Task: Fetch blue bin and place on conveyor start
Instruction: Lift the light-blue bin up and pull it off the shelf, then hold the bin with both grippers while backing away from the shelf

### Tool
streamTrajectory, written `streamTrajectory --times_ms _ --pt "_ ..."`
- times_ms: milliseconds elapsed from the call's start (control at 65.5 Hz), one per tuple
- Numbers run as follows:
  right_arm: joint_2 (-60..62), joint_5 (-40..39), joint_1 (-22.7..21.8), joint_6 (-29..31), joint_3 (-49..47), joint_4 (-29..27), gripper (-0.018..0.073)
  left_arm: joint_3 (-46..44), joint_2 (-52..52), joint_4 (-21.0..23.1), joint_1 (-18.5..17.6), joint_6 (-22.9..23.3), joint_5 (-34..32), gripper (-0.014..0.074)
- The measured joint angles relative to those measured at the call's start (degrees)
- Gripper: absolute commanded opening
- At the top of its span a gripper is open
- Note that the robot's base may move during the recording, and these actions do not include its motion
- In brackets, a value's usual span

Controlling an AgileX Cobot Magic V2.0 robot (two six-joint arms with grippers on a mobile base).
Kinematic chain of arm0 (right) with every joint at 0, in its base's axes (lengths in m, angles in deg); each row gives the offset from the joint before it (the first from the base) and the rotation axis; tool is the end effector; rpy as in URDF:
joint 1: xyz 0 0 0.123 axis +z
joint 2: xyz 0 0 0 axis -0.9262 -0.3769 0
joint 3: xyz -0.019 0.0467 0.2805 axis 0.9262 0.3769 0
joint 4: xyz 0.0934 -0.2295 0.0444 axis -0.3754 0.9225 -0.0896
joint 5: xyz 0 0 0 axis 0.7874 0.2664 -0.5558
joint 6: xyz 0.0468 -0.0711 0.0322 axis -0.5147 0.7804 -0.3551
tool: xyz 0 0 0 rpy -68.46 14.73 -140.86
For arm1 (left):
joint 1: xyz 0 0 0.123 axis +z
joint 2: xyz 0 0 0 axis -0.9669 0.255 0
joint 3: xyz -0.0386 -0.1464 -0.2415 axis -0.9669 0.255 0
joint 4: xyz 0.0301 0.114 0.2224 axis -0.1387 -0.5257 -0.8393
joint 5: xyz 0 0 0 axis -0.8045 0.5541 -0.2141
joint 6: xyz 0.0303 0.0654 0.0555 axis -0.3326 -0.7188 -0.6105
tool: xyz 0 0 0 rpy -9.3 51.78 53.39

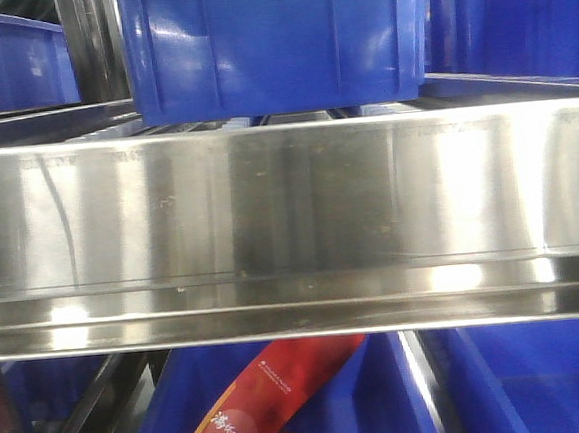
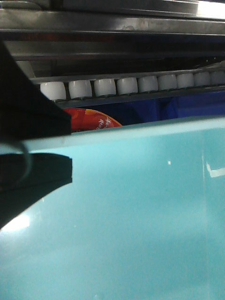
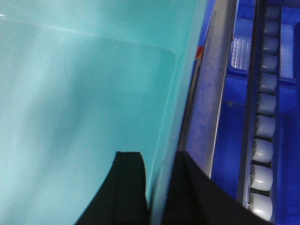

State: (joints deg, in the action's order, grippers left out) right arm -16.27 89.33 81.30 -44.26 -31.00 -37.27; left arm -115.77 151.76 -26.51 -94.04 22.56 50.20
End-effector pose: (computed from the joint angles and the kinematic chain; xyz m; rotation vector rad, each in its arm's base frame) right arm 0.3066 0.0785 0.4423 -0.1485 2.4565 0.2291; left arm 0.2893 -0.0934 0.4488 0.0987 2.4418 -0.1824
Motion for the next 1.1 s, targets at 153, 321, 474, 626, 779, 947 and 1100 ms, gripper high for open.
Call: streamTrajectory --times_ms 153,321,474,626,779,947,1100 --pt "0.0 -1.4 0.0 0.0 0.0 0.0 -0.0153 0.0 0.0 -0.3 0.0 0.0 0.0 -0.0111" --pt "-0.1 -4.8 0.0 0.0 0.0 0.0 -0.0153 0.0 0.0 -0.9 0.0 0.0 -0.5 -0.0111" --pt "-0.1 -8.8 0.0 0.1 0.0 0.3 -0.0153 0.0 0.0 -1.1 0.0 0.2 -0.9 -0.0111" --pt "-0.2 -12.7 0.0 0.2 0.0 0.9 -0.0153 0.0 0.0 -1.2 0.0 0.4 -1.3 -0.0111" --pt "-0.3 -16.1 0.0 0.5 0.0 1.2 -0.0153 0.0 0.0 -1.4 0.0 0.7 -1.9 -0.0111" --pt "-0.3 -20.2 0.0 0.7 0.0 1.6 -0.0153 0.0 0.0 -1.6 0.0 0.9 -2.2 -0.0111" --pt "-0.5 -24.5 0.0 0.9 0.0 1.9 -0.0153 0.0 0.1 -1.7 0.0 0.9 -3.2 -0.0111"
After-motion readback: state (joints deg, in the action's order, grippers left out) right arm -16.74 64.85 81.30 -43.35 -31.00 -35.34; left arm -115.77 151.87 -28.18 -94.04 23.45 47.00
